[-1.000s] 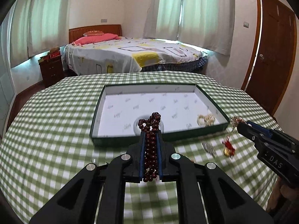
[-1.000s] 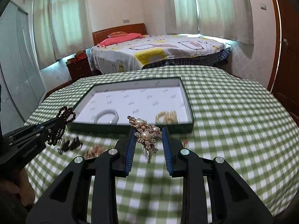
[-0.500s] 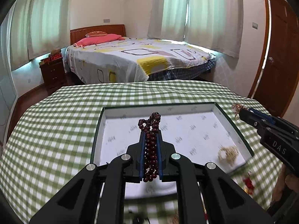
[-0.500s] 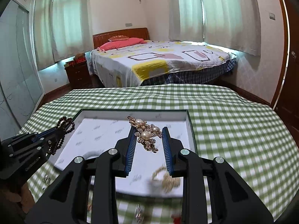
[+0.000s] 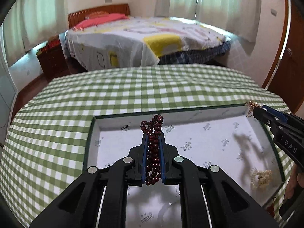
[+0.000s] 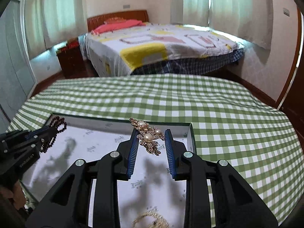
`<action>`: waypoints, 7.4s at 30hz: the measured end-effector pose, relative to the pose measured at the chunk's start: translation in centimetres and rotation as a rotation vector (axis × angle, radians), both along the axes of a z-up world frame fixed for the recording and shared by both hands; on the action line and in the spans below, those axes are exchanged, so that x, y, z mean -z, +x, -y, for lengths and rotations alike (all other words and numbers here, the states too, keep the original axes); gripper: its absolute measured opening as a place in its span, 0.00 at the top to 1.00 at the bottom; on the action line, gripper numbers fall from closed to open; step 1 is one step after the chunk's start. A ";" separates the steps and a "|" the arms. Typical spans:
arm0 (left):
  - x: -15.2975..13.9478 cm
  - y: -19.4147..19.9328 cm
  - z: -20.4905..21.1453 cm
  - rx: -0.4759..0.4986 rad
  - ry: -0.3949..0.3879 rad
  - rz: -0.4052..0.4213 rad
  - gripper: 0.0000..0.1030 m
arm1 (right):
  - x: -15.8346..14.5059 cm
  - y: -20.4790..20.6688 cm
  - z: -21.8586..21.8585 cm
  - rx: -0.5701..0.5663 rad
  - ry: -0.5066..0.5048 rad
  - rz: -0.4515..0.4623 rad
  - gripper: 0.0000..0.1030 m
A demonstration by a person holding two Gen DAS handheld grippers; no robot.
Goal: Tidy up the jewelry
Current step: 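Carry the bead bracelet and pearl brooch into the tray and release both, then withdraw both tools from the tray back over the table, then close the left tool on the silver pearl ring while the right tool holds the brooch, then carry the ring and brooch over the tray box with both tools, then open both tools to drop the ring and brooch into the tray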
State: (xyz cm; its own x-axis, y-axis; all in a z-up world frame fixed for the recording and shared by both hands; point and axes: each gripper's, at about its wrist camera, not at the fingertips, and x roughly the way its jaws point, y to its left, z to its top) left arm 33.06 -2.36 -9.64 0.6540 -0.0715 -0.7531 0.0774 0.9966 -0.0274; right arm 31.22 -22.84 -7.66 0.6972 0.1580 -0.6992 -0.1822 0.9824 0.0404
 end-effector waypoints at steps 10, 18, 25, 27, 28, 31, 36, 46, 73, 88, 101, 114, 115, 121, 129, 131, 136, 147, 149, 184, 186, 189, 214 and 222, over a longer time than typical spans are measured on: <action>2.7 2.9 -1.1 -0.033 -0.030 -0.147 0.89 | 3.1 3.8 0.9 0.011 0.000 -0.164 0.73; 3.2 3.3 -0.7 -0.021 0.000 -0.163 0.61 | 4.1 4.8 1.0 -0.009 0.029 -0.241 0.71; 3.4 3.3 0.0 0.005 0.011 -0.169 0.39 | 3.8 4.2 1.1 -0.011 0.028 -0.216 0.55; 3.3 3.2 0.2 0.013 0.014 -0.158 0.37 | 3.4 3.8 1.2 -0.007 0.029 -0.187 0.55; 3.2 3.2 0.2 0.017 0.015 -0.150 0.36 | 3.1 3.6 1.2 -0.006 0.029 -0.171 0.55; 2.8 2.8 0.3 0.033 0.005 -0.121 0.34 | 2.1 3.1 1.0 -0.006 0.035 -0.129 0.55; 1.7 1.9 0.2 0.029 0.007 -0.074 0.33 | 0.1 1.3 1.0 -0.005 0.030 -0.052 0.54; -3.1 -4.6 -0.9 0.011 0.012 0.135 0.33 | -3.2 -5.2 0.9 -0.008 0.046 0.076 0.54; 0.0 -20.3 -6.5 -0.124 -0.003 0.134 0.33 | 3.5 -20.2 -0.9 -0.039 0.032 -0.009 0.55; 1.7 -21.1 -7.4 -0.133 -0.003 0.090 0.33 | 5.4 -18.7 -1.1 -0.038 0.016 -0.085 0.64; 2.4 -20.6 -8.2 -0.154 -0.007 0.068 0.33 | 5.5 -19.2 -1.3 -0.048 -0.011 -0.070 0.87; 4.1 -19.1 -8.7 -0.127 -0.002 0.006 0.49 | 5.4 -19.4 -1.2 -0.047 -0.016 -0.064 0.87; 4.3 -19.0 -8.7 -0.123 -0.009 -0.001 0.53 | 5.4 -19.4 -1.3 -0.047 -0.016 -0.064 0.87; 4.6 -19.2 -8.3 -0.096 -0.014 -0.016 0.60 | 5.4 -19.4 -1.3 -0.048 -0.017 -0.063 0.87; 4.5 -19.4 -8.2 -0.088 -0.012 -0.011 0.73 | 5.3 -19.5 -1.3 -0.046 -0.016 -0.061 0.87; 4.5 -19.5 -8.1 -0.085 -0.010 -0.010 0.74 | 5.3 -19.5 -1.2 -0.046 -0.014 -0.060 0.87; 4.5 -19.7 -7.9 -0.077 0.002 -0.004 0.74 | 5.4 -19.5 -1.3 -0.046 -0.014 -0.060 0.87; 4.2 -20.1 -7.8 -0.078 -0.002 0.006 0.74 | 5.1 -19.6 -1.5 -0.044 -0.002 -0.051 0.87; 4.0 -20.2 -7.8 -0.078 -0.005 0.010 0.74 | 5.0 -19.5 -1.5 -0.045 0.001 -0.050 0.87; -3.5 -13.7 -1.7 0.034 -0.082 0.165 0.74 | -1.9 -13.5 -1.8 -0.062 0.090 0.108 0.87; -3.6 -12.1 -1.0 0.038 -0.082 0.168 0.74 | -2.3 -11.9 -2.0 -0.063 0.091 0.117 0.87; -3.4 -9.6 -0.1 0.032 -0.071 0.164 0.74 | -2.5 -9.6 -2.4 -0.070 0.075 0.127 0.87; 3.6 3.6 3.1 0.017 -0.122 -0.178 0.74 | 4.1 3.1 -2.5 -0.109 0.084 -0.211 0.87; 3.5 3.4 3.3 0.027 -0.109 -0.176 0.54 | 3.9 3.2 -2.5 -0.096 0.086 -0.187 0.67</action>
